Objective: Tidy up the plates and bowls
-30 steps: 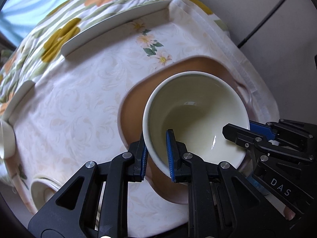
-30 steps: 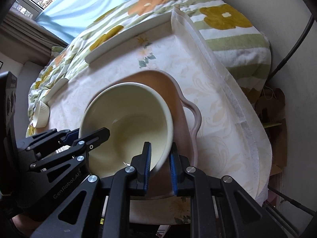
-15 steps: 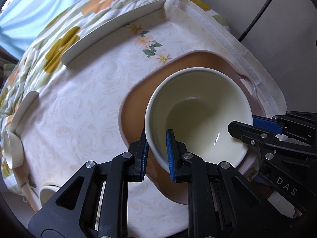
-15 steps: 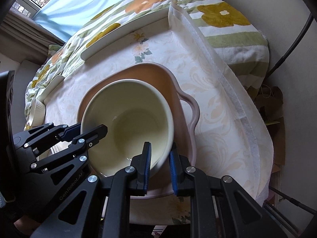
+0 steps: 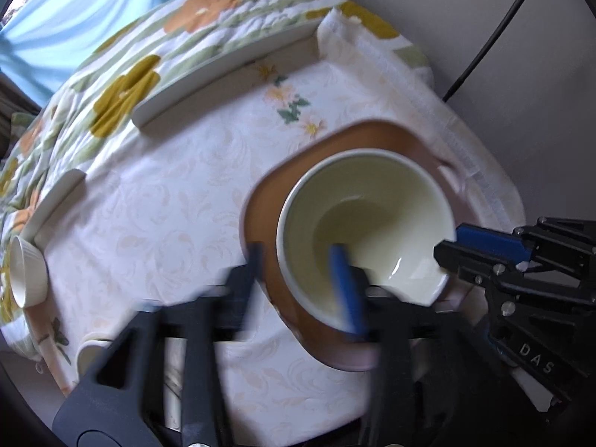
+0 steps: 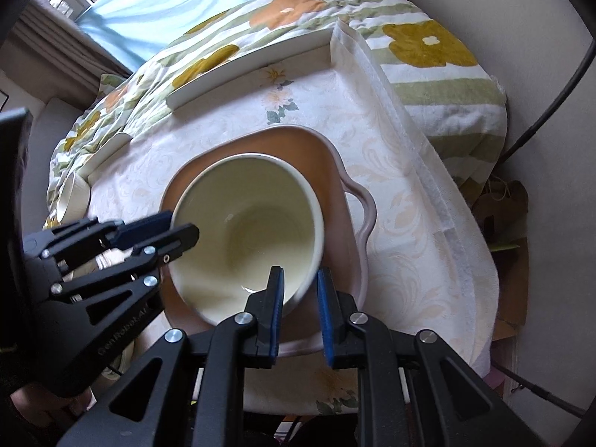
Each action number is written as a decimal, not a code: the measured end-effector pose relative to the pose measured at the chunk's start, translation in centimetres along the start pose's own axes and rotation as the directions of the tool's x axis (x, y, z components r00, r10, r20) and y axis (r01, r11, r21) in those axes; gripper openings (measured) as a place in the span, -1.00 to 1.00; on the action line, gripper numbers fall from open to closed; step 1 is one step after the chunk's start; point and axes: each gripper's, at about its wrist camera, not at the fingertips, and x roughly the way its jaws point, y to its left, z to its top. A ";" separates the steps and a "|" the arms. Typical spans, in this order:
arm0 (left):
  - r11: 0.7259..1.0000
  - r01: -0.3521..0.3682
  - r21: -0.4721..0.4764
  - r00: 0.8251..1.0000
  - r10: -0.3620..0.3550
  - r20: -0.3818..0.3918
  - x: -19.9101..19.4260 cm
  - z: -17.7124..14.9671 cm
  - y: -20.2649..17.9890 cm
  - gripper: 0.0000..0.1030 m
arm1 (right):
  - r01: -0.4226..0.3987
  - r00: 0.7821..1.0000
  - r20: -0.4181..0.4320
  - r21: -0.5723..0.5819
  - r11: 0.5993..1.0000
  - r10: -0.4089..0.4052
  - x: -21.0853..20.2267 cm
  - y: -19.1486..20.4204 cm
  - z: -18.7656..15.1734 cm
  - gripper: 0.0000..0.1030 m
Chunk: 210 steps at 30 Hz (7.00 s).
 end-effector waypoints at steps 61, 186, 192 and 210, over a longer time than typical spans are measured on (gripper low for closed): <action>0.360 -0.016 -0.933 0.980 0.192 0.058 0.7 -17.9 45.9 -0.47 | -0.369 0.928 -0.297 -0.653 0.662 0.224 21.2 42.9 14.5 -0.12; 0.905 -0.163 -0.392 0.905 0.295 0.305 -14.8 -6.7 0.8 0.99 | 0.006 0.948 0.305 -0.315 0.949 0.096 -10.3 -0.3 -0.9 0.71; 0.928 -0.159 -0.338 0.959 0.226 0.169 -11.1 -6.7 2.4 0.99 | 0.075 0.971 0.241 -0.275 0.959 -0.007 -8.4 -1.2 -0.8 0.71; 0.967 -0.020 -0.256 0.987 -0.022 -0.158 1.9 -4.4 2.6 0.46 | 0.010 0.977 -0.183 -0.474 0.881 -0.109 3.5 -1.7 1.5 0.20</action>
